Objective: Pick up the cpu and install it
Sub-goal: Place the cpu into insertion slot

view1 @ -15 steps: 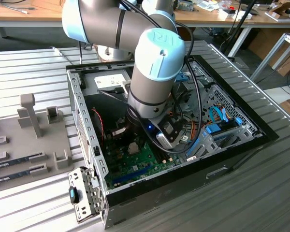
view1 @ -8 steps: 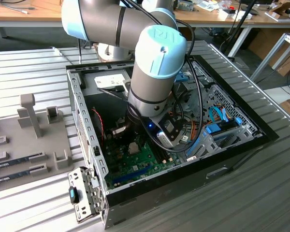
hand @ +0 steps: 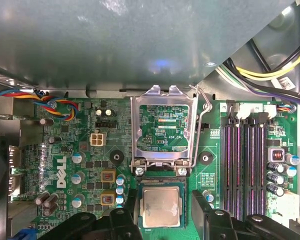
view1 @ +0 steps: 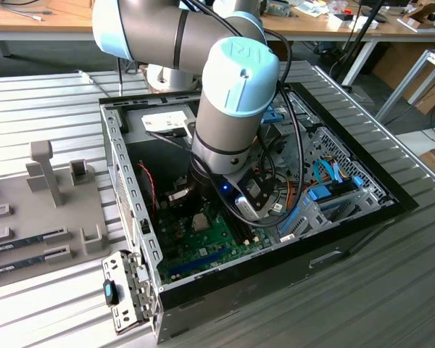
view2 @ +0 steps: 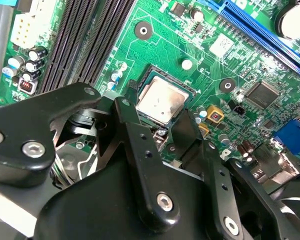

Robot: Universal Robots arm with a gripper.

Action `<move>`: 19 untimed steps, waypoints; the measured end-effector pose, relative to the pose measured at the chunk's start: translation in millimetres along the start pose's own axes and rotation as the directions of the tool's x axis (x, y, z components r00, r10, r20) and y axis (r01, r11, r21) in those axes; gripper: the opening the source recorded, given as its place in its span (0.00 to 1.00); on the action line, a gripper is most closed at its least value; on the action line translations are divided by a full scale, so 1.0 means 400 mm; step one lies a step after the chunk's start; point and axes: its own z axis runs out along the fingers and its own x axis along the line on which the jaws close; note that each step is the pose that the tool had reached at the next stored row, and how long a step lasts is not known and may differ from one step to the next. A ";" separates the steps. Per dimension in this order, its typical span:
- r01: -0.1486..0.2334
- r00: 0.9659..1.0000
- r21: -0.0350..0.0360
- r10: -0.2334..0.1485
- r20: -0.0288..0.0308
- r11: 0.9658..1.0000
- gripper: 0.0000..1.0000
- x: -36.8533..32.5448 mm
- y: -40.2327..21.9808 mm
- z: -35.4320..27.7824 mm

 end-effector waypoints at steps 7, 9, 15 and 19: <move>0.001 1.000 0.000 -0.001 0.000 1.000 0.46 0.000 -0.001 0.000; 0.002 1.000 0.000 -0.002 0.000 1.000 0.39 0.000 -0.002 0.000; 0.043 0.999 -0.001 -0.043 -0.001 0.999 0.39 0.000 -0.002 -0.002; 0.058 0.998 -0.002 -0.058 -0.001 0.998 0.39 0.000 -0.002 -0.002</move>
